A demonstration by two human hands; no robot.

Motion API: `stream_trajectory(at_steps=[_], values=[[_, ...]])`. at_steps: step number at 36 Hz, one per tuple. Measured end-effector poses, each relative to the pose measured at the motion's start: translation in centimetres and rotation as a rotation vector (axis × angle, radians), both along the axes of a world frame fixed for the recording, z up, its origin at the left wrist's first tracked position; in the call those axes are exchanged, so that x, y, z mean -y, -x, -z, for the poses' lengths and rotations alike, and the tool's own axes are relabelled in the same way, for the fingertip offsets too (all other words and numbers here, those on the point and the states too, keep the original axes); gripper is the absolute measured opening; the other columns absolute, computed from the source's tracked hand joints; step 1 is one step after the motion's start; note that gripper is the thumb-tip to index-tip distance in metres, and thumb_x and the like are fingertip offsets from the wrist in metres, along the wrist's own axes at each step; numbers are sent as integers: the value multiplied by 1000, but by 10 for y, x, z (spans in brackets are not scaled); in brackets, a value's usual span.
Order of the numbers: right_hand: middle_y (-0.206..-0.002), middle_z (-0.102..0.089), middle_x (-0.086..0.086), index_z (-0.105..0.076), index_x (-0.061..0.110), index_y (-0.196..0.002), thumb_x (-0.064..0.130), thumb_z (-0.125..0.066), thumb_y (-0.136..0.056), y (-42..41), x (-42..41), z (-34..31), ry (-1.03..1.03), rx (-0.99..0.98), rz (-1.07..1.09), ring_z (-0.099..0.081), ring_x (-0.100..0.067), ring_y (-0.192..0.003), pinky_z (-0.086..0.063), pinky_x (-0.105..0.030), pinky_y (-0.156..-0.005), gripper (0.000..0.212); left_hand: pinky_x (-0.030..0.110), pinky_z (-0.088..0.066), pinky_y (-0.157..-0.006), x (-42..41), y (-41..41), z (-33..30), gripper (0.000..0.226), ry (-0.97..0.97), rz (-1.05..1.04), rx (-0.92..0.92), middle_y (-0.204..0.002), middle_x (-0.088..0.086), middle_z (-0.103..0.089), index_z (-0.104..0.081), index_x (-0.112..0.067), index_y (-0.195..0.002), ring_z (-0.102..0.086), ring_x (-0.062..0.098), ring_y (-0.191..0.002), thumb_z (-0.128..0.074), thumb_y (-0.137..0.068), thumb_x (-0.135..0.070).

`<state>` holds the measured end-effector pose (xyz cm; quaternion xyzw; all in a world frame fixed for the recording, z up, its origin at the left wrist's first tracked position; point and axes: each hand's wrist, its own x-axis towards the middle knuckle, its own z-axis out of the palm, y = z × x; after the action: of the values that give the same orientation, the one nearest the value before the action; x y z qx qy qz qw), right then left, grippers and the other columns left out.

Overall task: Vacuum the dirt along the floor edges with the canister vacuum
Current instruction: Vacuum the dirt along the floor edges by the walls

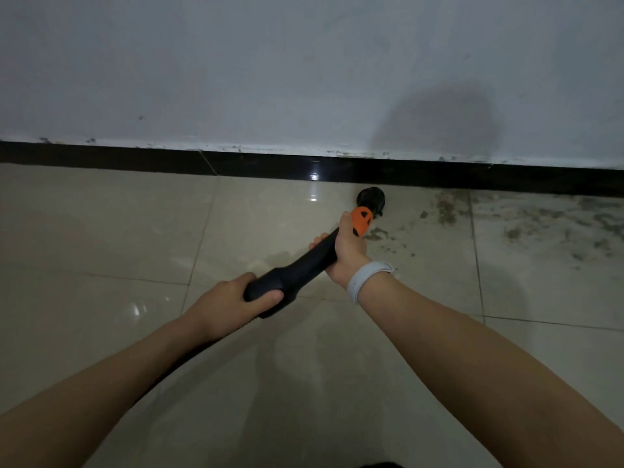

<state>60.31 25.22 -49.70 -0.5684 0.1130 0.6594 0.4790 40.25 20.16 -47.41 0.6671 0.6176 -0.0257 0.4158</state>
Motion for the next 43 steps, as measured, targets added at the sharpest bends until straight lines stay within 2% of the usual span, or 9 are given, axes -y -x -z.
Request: stream_trajectory(at_steps=[4,10,15,20,22,28,31,36,43], values=[[-80,-55,-10,-48,7,-109,43,-57,-94,4,-5,4,-3,9,-8,-58,-21,-67,-53,-35,-61,40,30,-43,-60,5,2,11,71,-51,-55,-16,-78,-2,-64,-51,-26,-86,-62,15,-72,-34,-55,-88],[-76,-54,-8,-50,8,-102,43,-61,-92,34,-13,17,-73,-65,-1,-55,-20,-64,-53,-36,-63,37,30,-42,-58,-5,29,24,78,-123,-77,-123,-78,-4,-62,-50,-25,-97,-59,15,-71,-38,-58,-91],[-79,-54,-9,-49,9,-118,42,-61,-92,67,-19,20,-92,-61,-53,-56,-21,-63,-54,-36,-61,44,28,-38,-54,0,57,30,43,-181,-116,-156,-74,-4,-61,-51,-21,-98,-58,14,-67,-51,-85,-63],[-80,-54,-10,-46,6,-121,40,-61,-93,99,-18,20,-90,-19,-157,-56,-21,-60,-53,-37,-59,47,29,-41,-58,21,80,43,35,-203,-212,-141,-77,-4,-60,-49,-25,-103,-59,18,-71,-50,-89,-56],[-78,-54,-10,-46,4,-121,40,-60,-93,106,-16,21,-96,14,-189,-56,-22,-59,-53,-36,-58,47,28,-40,-57,28,83,49,42,-195,-244,-106,-75,-6,-60,-50,-25,-104,-59,15,-69,-49,-87,-63],[-67,-53,-9,-48,8,-94,39,-57,-95,111,5,20,-45,140,-208,-54,-21,-53,-52,-33,-53,32,26,-36,-51,55,83,61,65,-174,-241,3,-70,-9,-60,-54,-26,-97,-57,8,-63,-33,-64,-78],[-66,-51,-8,-46,9,-92,38,-57,-95,113,25,23,-16,163,-198,-53,-21,-51,-52,-33,-53,31,26,-39,-52,72,87,68,54,-137,-230,39,-70,-9,-60,-53,-28,-91,-58,9,-63,-37,-66,-74],[-66,-51,-8,-45,10,-97,37,-57,-96,110,55,26,8,172,-194,-53,-20,-53,-53,-31,-53,30,27,-37,-51,96,91,79,54,-117,-209,124,-68,-7,-61,-51,-31,-80,-58,9,-61,-32,-59,-77],[-66,-51,-9,-46,10,-90,38,-58,-95,91,89,30,48,216,-109,-53,-20,-51,-53,-33,-52,31,19,-37,-50,118,80,82,57,-50,-104,163,-70,-8,-62,-52,-28,-82,-58,4,-61,-34,-59,-77]])
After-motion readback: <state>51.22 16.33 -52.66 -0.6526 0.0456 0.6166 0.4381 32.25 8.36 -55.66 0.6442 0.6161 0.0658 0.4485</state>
